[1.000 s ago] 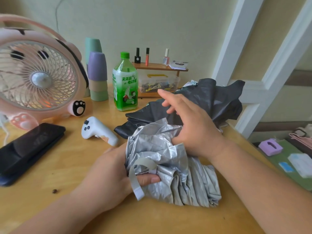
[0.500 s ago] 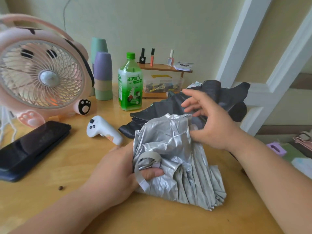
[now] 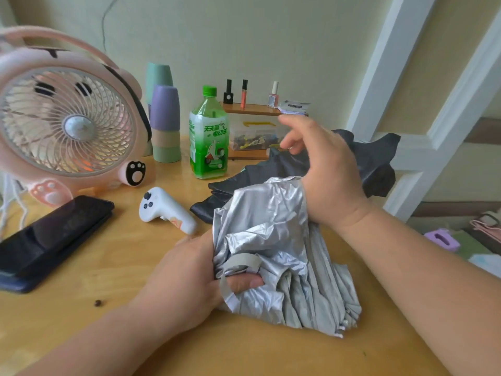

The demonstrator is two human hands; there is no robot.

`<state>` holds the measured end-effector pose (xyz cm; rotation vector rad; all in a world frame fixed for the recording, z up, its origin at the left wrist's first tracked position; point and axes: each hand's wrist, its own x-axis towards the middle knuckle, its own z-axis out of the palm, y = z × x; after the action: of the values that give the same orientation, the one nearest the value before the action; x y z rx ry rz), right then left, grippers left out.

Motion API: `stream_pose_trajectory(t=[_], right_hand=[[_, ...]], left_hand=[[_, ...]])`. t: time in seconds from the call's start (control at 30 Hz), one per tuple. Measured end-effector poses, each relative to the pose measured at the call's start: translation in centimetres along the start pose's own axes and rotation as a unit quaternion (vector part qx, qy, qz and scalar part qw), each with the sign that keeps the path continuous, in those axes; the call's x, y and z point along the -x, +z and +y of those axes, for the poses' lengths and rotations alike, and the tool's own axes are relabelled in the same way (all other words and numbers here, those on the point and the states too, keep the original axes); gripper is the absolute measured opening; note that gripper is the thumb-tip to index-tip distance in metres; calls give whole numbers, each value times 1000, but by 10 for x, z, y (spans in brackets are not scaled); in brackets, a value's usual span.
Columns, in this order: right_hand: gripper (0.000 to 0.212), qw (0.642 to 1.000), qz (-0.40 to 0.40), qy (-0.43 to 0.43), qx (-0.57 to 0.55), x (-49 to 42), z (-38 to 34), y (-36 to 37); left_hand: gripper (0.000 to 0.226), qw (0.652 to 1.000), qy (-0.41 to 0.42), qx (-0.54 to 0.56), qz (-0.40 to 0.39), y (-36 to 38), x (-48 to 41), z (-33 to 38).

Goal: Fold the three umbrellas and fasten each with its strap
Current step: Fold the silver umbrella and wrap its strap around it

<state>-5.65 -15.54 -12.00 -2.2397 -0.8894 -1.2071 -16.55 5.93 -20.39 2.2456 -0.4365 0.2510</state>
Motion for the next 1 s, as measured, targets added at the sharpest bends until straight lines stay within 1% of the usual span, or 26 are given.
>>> stream_pose_trajectory(t=[0.07,0.13,0.2,0.27,0.3,0.33,0.4,0.43,0.47,0.53,0.57,0.6,0.63,0.67,0.73,0.77,0.83,0.93,1.0], right_hand=[[80,998,-16,51,-41,7,6,-10],[82,991,-4,111,-68,10,11,-19],[75,976,42,191,-93,7,19,-29],[68,944,105,285,-129,4,29,-42],[67,933,117,315,-129,4,32,-49],[65,930,109,330,-120,9,33,-53],[65,927,47,344,-143,25,25,-57],[69,917,-4,353,-185,36,16,-57],[77,898,-66,366,-236,48,6,-58],[107,845,-222,380,-303,69,-18,-59],[122,824,-299,378,-298,77,-30,-59],[133,811,-356,378,-271,85,-40,-57],[142,807,-387,382,-229,90,-48,-56],[148,811,-392,394,-185,94,-54,-53],[155,821,-364,421,-127,95,-58,-49],[156,825,-353,424,-120,94,-57,-49],[157,833,-343,408,-146,94,-53,-48],[154,857,-326,356,-182,93,-49,-44],[151,879,-316,310,-179,90,-44,-42]], left_hand=[[57,1000,1,-6,2,1,-1,0],[54,1000,-2,-7,8,1,-1,-1],[51,1000,-8,-12,9,2,-1,-1],[53,1000,-1,-16,4,3,0,-2],[54,1000,0,-14,5,3,0,-2],[53,1000,-3,-13,8,3,0,-2],[53,1000,-6,-9,17,4,-1,-2],[55,1000,-7,-7,20,4,-1,-3],[56,1000,-11,1,20,4,-1,-3],[55,999,-23,23,22,4,-1,-3],[53,999,-27,29,24,5,0,-3],[51,999,-29,31,27,5,-1,-2],[50,999,-30,29,30,6,0,-2],[50,999,-32,27,33,6,0,0],[47,998,-39,30,41,7,1,1],[45,998,-41,33,44,6,1,2],[45,997,-47,41,46,6,1,5],[50,995,-61,53,49,1,-1,9],[57,994,-76,49,56,-5,-5,9]])
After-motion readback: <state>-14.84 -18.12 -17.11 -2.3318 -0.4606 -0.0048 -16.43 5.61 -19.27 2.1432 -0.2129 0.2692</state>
